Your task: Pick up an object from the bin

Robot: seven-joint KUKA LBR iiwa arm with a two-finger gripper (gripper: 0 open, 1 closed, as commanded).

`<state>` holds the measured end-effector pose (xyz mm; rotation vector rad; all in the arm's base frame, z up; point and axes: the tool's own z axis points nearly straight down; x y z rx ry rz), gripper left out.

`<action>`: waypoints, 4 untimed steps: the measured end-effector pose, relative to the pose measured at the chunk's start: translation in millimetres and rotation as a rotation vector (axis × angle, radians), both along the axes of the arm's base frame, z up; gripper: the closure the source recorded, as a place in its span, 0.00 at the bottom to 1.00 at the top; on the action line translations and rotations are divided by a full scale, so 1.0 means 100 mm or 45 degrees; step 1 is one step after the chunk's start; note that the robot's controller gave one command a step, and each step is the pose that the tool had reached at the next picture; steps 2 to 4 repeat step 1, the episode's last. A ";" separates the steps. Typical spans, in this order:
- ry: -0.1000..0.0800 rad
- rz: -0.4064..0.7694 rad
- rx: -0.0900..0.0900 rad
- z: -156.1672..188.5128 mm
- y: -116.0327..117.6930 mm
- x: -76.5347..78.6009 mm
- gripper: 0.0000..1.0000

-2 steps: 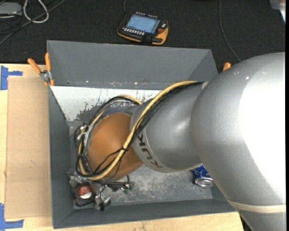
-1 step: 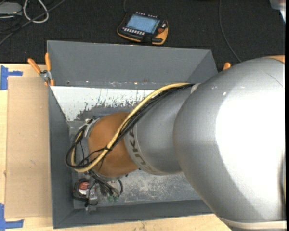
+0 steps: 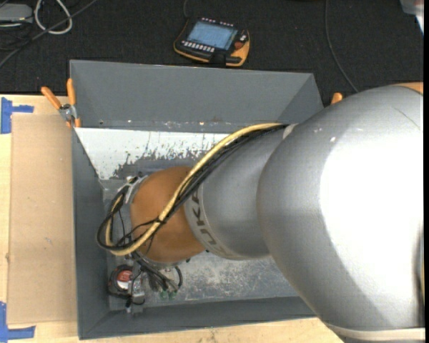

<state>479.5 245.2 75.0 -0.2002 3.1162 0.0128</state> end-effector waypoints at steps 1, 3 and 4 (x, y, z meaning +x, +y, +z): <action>0.014 -0.002 -0.007 0.21 -0.02 -0.03 1.00; 0.014 -0.002 -0.007 0.21 -0.02 -0.03 1.00; 0.014 -0.002 -0.007 0.21 -0.02 -0.03 1.00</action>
Offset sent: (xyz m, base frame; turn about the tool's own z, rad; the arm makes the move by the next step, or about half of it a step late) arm -0.0026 -0.0015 0.0585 0.0007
